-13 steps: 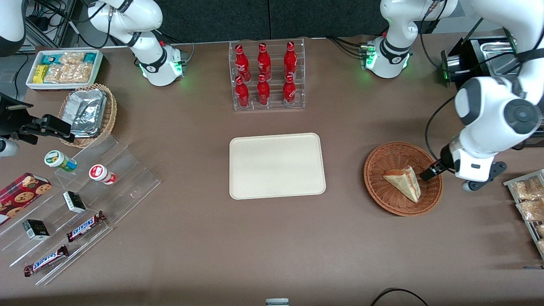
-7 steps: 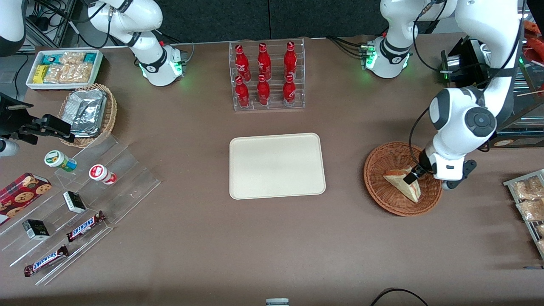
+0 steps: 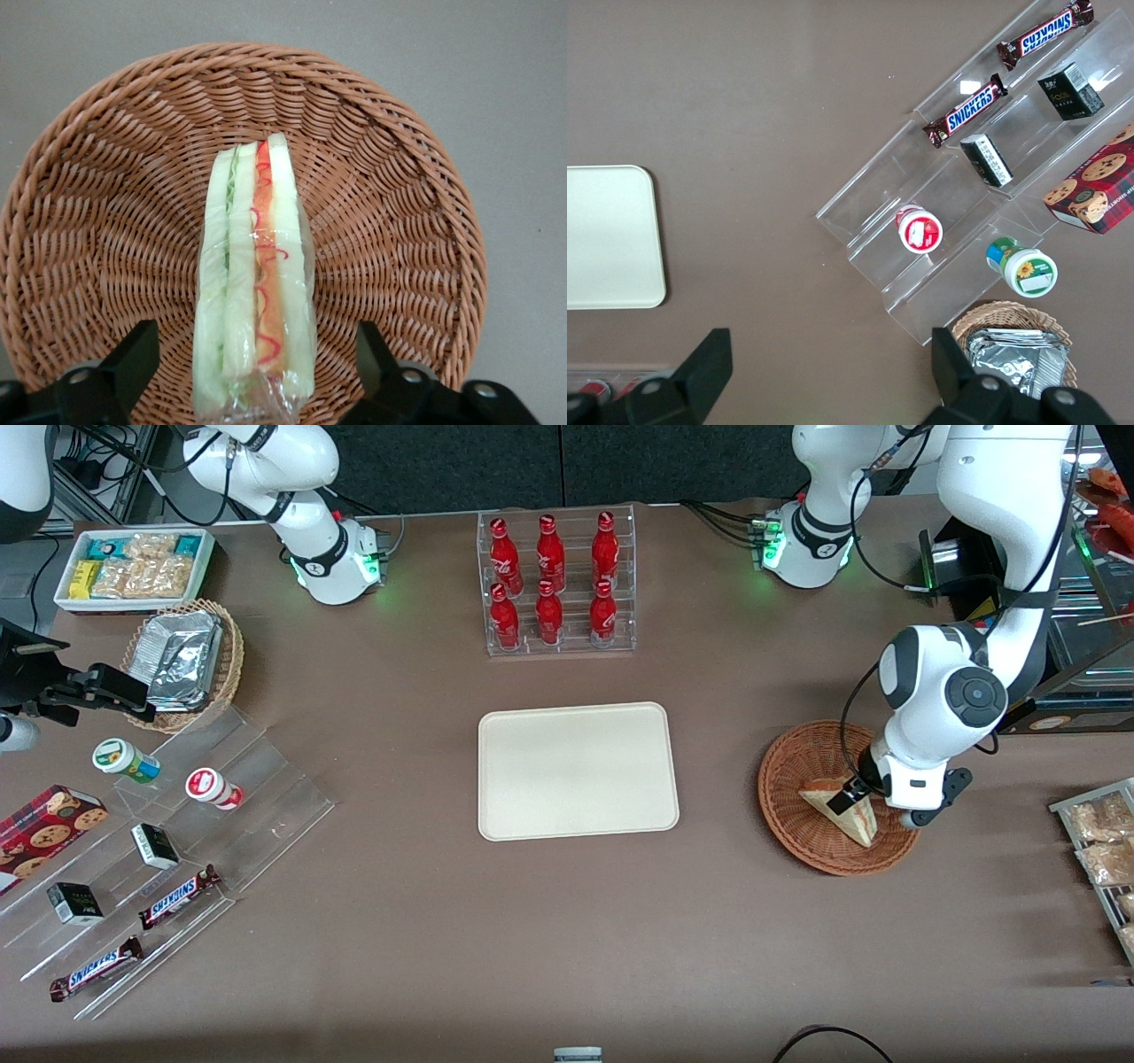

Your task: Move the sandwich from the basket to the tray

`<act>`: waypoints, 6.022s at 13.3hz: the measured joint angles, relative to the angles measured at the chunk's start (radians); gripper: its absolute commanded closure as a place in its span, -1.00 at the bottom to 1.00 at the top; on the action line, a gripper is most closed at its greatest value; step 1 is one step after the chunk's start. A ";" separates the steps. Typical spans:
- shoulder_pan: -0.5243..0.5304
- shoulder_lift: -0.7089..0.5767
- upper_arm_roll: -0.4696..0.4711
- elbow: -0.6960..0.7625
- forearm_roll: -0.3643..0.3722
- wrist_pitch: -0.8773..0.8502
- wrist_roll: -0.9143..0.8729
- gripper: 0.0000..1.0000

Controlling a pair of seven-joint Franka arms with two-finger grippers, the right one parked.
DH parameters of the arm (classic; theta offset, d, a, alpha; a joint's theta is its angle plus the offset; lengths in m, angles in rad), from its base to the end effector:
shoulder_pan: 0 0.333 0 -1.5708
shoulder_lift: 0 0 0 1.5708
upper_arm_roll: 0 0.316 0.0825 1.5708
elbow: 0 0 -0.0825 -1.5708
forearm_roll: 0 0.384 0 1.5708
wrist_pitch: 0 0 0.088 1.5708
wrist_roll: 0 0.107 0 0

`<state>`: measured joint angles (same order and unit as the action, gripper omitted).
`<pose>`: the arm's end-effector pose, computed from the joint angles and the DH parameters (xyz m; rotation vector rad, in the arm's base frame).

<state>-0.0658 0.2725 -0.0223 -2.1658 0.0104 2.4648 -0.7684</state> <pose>0.5644 -0.0498 0.2710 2.9552 1.0340 0.0383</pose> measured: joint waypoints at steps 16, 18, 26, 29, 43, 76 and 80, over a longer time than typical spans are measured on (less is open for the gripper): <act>-0.123 -0.083 -0.006 0.291 0.029 -0.522 0.047 1.00; -0.216 -0.079 -0.010 0.335 0.028 -0.564 0.044 1.00; -0.611 0.152 -0.017 0.525 0.019 -0.507 -0.111 1.00; -0.706 0.268 -0.017 0.580 0.020 -0.416 -0.134 1.00; -0.788 0.404 -0.009 0.604 0.068 -0.281 -0.132 -1.00; -0.001 -0.203 0.030 0.655 -0.048 -1.061 0.766 -1.00; -0.003 -0.205 0.023 0.655 -0.041 -1.062 0.766 -1.00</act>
<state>-0.0691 0.0677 0.0006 -1.5106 -0.0311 1.4028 -0.0020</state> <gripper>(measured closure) 0.000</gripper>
